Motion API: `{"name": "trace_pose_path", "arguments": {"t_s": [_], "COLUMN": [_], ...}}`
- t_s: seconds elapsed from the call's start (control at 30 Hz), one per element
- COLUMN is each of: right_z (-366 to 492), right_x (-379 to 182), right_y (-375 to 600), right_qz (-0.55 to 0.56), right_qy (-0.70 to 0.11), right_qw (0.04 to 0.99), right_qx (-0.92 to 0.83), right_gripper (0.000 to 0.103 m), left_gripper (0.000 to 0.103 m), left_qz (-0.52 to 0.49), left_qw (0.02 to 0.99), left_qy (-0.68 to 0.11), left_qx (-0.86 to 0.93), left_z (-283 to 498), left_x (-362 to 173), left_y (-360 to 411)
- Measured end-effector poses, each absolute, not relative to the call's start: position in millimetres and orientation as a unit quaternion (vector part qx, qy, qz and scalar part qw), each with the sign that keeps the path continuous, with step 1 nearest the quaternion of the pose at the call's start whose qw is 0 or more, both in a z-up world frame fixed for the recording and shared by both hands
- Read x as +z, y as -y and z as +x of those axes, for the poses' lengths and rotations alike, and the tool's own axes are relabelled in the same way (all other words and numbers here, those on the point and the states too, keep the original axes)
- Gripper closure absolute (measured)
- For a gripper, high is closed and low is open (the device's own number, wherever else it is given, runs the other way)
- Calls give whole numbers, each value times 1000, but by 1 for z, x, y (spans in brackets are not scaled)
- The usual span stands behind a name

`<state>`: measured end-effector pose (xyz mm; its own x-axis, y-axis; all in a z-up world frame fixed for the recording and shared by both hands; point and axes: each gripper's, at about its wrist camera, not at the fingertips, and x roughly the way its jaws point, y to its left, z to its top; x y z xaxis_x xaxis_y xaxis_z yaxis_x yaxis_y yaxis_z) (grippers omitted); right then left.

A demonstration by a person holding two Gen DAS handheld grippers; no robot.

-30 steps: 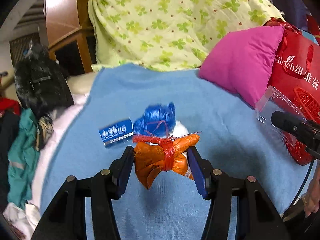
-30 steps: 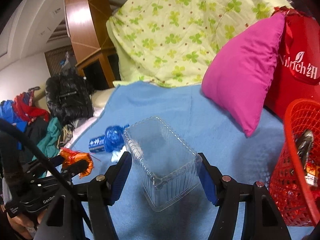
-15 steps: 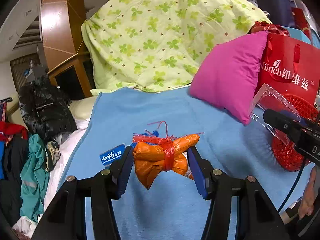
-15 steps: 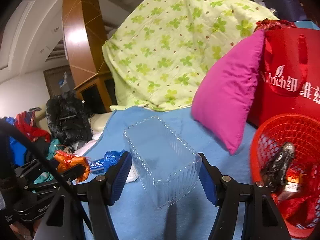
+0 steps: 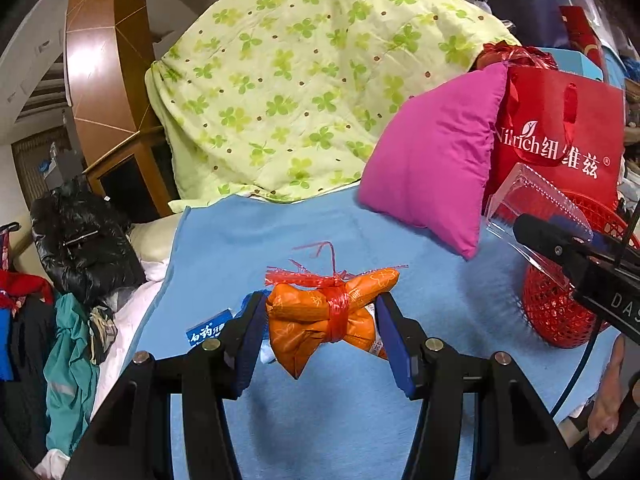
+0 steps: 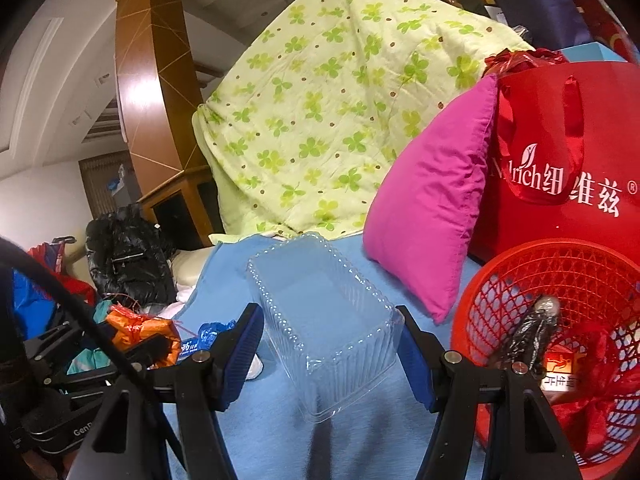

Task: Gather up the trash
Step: 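Lift the clear container toward the red basket with the right tool while the left tool holds the orange bag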

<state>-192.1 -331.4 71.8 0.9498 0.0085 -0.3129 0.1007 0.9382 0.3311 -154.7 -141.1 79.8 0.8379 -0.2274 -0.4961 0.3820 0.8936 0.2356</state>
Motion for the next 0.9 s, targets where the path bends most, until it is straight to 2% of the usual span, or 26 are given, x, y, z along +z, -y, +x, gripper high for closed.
{"name": "trace_pose_path", "arguments": {"t_s": [0.9], "right_z": [-209], "right_x": [74], "right_y": [360], "right_qz": [194], "right_qy": [-138], "right_qw": [970], "right_qx": [-47], "right_gripper": [34], "left_gripper": [46], "left_qz": [185], "left_qw": [938], "left_qy": [-227], "left_qx": [-184], "left_z": [-161], "left_x": [82], "left_y": [163]}}
